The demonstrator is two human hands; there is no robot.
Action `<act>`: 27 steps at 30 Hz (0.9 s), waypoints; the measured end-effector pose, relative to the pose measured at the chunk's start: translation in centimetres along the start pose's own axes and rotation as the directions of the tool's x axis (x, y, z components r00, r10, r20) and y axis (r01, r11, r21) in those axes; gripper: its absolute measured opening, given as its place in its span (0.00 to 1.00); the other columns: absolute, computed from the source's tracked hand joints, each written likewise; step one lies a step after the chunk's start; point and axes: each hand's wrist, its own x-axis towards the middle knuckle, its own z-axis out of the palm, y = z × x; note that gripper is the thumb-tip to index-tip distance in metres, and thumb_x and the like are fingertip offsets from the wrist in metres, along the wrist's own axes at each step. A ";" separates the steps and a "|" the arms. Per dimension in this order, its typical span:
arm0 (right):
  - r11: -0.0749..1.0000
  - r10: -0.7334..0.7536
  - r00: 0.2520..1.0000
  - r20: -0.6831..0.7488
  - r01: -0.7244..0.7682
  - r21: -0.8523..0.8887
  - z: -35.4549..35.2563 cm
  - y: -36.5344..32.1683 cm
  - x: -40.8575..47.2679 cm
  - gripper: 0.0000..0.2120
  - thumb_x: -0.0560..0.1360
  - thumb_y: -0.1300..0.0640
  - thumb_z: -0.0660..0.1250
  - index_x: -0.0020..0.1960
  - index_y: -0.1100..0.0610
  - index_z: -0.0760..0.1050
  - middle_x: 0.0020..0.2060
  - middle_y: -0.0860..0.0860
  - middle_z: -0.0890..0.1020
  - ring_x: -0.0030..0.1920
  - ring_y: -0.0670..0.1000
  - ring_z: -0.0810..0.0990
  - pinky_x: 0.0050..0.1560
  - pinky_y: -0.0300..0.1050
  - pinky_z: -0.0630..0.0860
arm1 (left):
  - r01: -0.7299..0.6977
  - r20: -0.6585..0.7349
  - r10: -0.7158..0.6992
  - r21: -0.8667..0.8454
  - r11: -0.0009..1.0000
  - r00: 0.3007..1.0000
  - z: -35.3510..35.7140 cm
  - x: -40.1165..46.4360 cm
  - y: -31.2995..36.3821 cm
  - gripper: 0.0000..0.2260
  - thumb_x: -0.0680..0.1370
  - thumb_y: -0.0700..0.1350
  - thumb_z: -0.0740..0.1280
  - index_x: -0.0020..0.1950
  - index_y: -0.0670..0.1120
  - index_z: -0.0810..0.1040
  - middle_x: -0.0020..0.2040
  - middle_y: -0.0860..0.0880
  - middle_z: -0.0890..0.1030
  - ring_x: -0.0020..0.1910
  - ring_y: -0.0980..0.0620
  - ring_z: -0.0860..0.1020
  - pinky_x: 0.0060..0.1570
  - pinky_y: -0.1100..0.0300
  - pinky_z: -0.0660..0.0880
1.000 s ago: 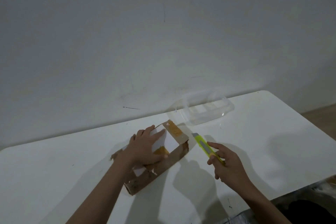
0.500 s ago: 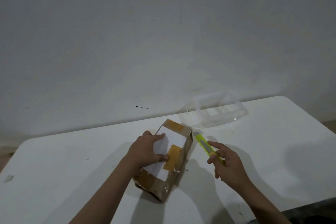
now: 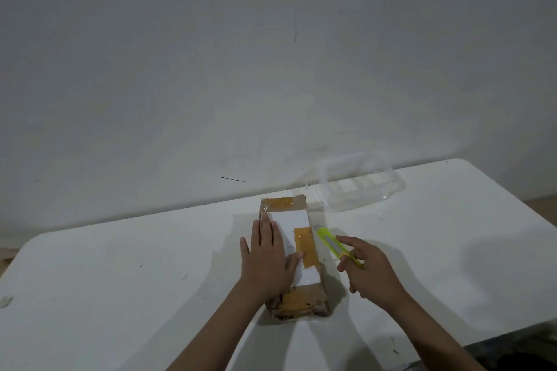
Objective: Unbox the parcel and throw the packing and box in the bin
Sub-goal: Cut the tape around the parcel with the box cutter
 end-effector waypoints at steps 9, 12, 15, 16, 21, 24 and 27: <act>1.000 0.001 1.000 0.016 -0.001 -0.024 0.8 -0.5 0.3 0.17 0.75 0.65 0.62 0.61 0.52 0.75 0.40 0.57 0.82 0.21 0.40 0.75 0.19 0.32 0.67 | -0.057 -0.019 0.057 0.008 0.998 0.998 0.6 0.1 -0.7 0.32 0.78 0.64 0.43 0.77 0.51 0.39 0.77 0.41 0.36 0.76 0.41 0.37 0.73 0.44 0.43; 1.000 0.006 1.000 0.028 -0.005 -0.028 0.5 -0.5 0.6 0.17 0.75 0.66 0.62 0.61 0.53 0.76 0.36 0.57 0.82 0.20 0.41 0.74 0.20 0.33 0.68 | -0.056 -0.029 0.057 0.016 0.998 0.998 0.7 0.1 -0.8 0.36 0.73 0.66 0.35 0.77 0.50 0.39 0.77 0.41 0.36 0.76 0.40 0.38 0.73 0.45 0.43; 0.999 0.009 0.998 0.061 -0.007 -0.034 -0.1 -0.5 0.9 0.16 0.75 0.66 0.62 0.60 0.54 0.77 0.33 0.55 0.81 0.18 0.42 0.71 0.21 0.37 0.69 | -0.052 -0.031 0.052 0.013 0.999 0.998 0.8 0.2 -0.7 0.36 0.73 0.66 0.36 0.77 0.50 0.40 0.77 0.40 0.37 0.76 0.40 0.38 0.73 0.45 0.44; 0.999 0.008 0.998 0.069 -0.005 -0.046 -0.3 -0.5 1.0 0.16 0.75 0.66 0.62 0.60 0.54 0.77 0.32 0.54 0.81 0.18 0.43 0.70 0.22 0.38 0.69 | -0.051 -0.036 0.052 0.013 0.999 0.998 0.8 0.2 -0.6 0.36 0.73 0.66 0.36 0.77 0.50 0.41 0.77 0.40 0.37 0.76 0.40 0.38 0.73 0.45 0.44; 0.995 0.010 0.993 0.120 0.002 -0.100 -1.2 -0.5 0.9 0.15 0.75 0.67 0.62 0.58 0.53 0.77 0.31 0.54 0.80 0.17 0.43 0.69 0.21 0.38 0.68 | -0.050 -0.053 0.051 0.024 0.998 0.997 1.1 0.4 -0.6 0.37 0.72 0.66 0.35 0.77 0.50 0.43 0.77 0.40 0.39 0.76 0.40 0.40 0.73 0.45 0.45; 0.994 0.002 0.988 0.152 0.015 -0.111 -1.6 -0.4 0.8 0.16 0.75 0.67 0.62 0.57 0.53 0.78 0.32 0.56 0.79 0.17 0.43 0.69 0.21 0.38 0.68 | -0.051 -0.058 0.052 0.024 0.998 0.997 1.1 0.4 -0.5 0.39 0.69 0.66 0.33 0.77 0.49 0.44 0.77 0.40 0.40 0.76 0.40 0.41 0.73 0.45 0.46; 0.992 0.001 0.983 0.183 0.022 -0.123 -1.9 -0.3 0.8 0.16 0.75 0.67 0.62 0.58 0.53 0.77 0.35 0.57 0.78 0.17 0.42 0.70 0.21 0.38 0.68 | -0.049 -0.057 0.050 0.023 0.999 0.997 1.1 0.4 -0.5 0.39 0.69 0.66 0.33 0.77 0.50 0.44 0.77 0.40 0.40 0.76 0.40 0.41 0.73 0.45 0.46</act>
